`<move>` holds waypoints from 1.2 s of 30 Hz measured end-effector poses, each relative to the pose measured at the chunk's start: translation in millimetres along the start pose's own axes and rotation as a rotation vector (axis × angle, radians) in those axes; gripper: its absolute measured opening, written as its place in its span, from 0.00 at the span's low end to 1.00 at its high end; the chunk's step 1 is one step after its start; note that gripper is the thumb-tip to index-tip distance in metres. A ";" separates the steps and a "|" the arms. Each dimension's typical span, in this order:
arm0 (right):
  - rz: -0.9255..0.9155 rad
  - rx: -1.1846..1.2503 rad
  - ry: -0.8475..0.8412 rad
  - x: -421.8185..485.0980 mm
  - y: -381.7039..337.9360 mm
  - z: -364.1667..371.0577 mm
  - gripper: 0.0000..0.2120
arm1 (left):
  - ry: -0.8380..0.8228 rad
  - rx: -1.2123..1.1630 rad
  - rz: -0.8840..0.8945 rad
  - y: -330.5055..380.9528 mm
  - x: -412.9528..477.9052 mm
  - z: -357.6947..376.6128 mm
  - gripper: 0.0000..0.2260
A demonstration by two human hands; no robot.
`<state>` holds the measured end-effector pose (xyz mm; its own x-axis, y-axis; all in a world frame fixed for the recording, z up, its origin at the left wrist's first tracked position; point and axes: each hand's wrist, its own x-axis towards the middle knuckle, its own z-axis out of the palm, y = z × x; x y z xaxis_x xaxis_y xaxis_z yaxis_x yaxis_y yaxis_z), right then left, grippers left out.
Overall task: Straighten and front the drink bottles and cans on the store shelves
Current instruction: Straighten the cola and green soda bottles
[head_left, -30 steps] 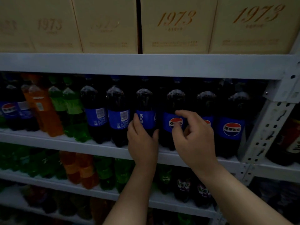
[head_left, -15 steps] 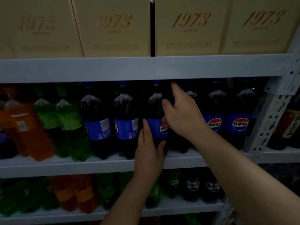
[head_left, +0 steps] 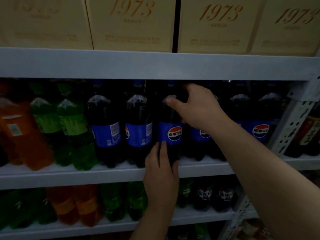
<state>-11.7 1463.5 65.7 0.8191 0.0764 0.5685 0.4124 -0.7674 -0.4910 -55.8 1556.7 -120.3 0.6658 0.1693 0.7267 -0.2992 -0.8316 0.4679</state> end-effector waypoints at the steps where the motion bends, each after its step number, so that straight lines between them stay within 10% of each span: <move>1: -0.007 -0.005 0.018 -0.3 0.6 0.7 0.19 | -0.003 0.003 -0.003 0.0 -0.4 2.0 0.32; 14: -0.369 -0.064 0.481 -43.7 -16.2 35.5 0.15 | 0.030 -0.206 -0.059 4.4 -5.5 -8.2 0.20; 22: -0.126 -0.187 0.155 -11.6 -59.0 63.2 0.37 | 0.198 -0.159 -0.359 -40.3 5.0 -37.5 0.25; 36: 0.002 0.296 -0.298 8.8 -49.5 31.4 0.15 | 0.200 -0.169 -0.297 -37.6 8.3 -27.2 0.23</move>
<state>-12.4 1522.1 74.3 0.8816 0.2891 0.3732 0.4720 -0.5548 -0.6852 -57.6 1603.8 -118.1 0.5989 0.5027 0.6234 -0.2332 -0.6351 0.7363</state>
